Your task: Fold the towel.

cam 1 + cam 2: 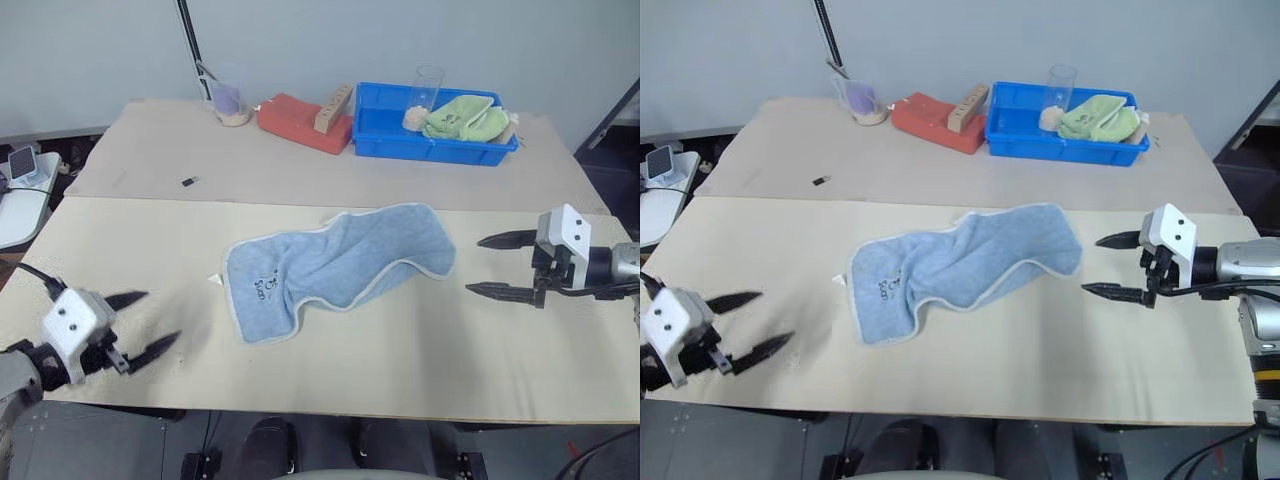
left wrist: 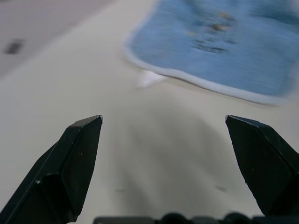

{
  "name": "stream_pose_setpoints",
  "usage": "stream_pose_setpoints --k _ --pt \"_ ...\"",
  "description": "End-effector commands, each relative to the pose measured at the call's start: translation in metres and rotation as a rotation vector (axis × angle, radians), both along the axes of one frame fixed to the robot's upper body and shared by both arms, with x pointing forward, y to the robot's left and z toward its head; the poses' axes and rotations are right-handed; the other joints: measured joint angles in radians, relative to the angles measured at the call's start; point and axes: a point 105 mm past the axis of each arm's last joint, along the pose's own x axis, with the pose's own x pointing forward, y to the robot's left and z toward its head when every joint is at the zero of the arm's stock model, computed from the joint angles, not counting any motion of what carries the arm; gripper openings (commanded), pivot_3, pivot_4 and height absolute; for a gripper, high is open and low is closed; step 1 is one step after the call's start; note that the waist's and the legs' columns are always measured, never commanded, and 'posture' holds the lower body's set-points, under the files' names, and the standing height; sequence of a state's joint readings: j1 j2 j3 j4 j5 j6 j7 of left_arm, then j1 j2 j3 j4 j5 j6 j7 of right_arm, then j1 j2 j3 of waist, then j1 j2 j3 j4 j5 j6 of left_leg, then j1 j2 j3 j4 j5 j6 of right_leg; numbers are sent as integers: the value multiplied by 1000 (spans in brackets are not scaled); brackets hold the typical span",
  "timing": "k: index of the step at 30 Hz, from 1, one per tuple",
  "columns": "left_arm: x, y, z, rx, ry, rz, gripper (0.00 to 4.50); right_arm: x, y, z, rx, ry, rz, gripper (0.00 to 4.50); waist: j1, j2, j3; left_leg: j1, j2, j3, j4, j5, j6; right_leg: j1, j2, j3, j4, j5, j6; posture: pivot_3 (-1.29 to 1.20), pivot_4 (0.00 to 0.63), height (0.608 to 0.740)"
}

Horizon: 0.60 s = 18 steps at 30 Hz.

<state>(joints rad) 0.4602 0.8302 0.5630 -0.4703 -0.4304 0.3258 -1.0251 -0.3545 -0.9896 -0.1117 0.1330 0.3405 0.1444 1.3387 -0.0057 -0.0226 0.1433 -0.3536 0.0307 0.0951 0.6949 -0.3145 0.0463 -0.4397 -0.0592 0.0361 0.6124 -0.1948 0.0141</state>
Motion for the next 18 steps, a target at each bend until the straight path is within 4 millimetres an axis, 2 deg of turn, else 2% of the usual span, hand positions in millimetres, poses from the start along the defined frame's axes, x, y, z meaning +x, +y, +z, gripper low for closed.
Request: stream_pose_setpoints --k 1,8,12,18 --pt "-4 -27 1 7 23 -133 4500 -12 24 20 12 -28 120 4469 0 0 0 0 0 0 0 0 0 0 0 0 0 0 0 0 150 717" --pt "6 -60 -22 85 20 -271 4500 -45 65 30 26 66 317 4469 9 0 0 0 0 -1 0 0 0 0 1 -1 1 0 0 0 150 717" --pt "22 -72 -35 95 1 -301 4500 -57 81 36 48 114 382 4469 12 0 0 0 0 -1 0 0 0 0 0 0 0 0 0 0 150 717" --pt "46 -83 -47 153 -54 -349 4500 -62 91 43 45 138 437 4469 14 0 0 0 0 -1 0 0 0 0 1 -1 0 1 0 0 150 717"
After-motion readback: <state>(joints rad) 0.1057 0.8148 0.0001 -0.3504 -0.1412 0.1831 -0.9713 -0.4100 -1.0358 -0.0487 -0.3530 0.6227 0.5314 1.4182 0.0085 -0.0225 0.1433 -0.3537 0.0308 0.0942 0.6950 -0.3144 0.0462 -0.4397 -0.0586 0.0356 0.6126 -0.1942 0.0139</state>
